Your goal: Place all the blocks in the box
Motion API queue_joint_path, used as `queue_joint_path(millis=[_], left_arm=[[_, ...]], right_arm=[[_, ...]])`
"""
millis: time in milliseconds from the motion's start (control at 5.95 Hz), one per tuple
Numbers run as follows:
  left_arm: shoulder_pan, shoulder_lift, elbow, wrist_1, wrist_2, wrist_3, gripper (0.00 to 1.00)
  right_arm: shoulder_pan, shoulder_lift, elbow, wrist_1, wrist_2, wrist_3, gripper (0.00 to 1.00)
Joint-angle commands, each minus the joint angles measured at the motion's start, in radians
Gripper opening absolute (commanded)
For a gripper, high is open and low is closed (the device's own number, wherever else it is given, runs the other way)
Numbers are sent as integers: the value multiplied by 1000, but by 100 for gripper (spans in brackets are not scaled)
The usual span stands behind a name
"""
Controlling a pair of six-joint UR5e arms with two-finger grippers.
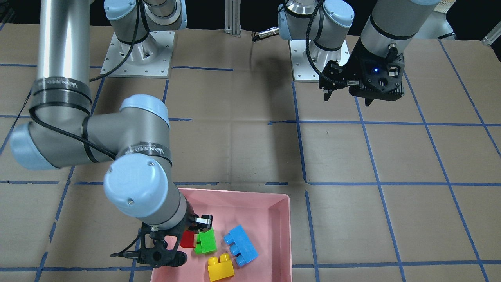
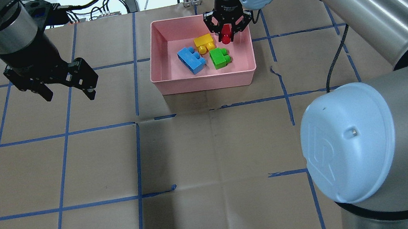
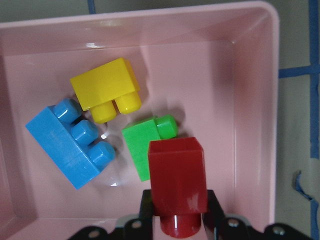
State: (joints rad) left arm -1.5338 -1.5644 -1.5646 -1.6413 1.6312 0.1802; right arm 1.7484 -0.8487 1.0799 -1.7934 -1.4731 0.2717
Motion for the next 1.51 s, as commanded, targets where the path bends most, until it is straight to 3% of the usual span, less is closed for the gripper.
queue_joint_path(millis=[0, 504, 840, 1008, 1345], left_arm=[[1, -5, 15, 5, 24, 2, 98], [1, 6, 9, 5, 24, 5, 98], [-5, 6, 3, 5, 15, 2, 97], [-5, 7, -3, 6, -43, -1, 97], [-5, 7, -2, 8, -47, -1, 97]], right_arm=[[0, 2, 2, -6, -9, -6, 100], [-7, -27, -9, 5, -16, -3, 100], [-33, -152, 14, 67, -77, -18, 100], [-77, -236, 58, 106, -97, -113, 99], [-139, -489, 315, 95, -99, -179, 99]])
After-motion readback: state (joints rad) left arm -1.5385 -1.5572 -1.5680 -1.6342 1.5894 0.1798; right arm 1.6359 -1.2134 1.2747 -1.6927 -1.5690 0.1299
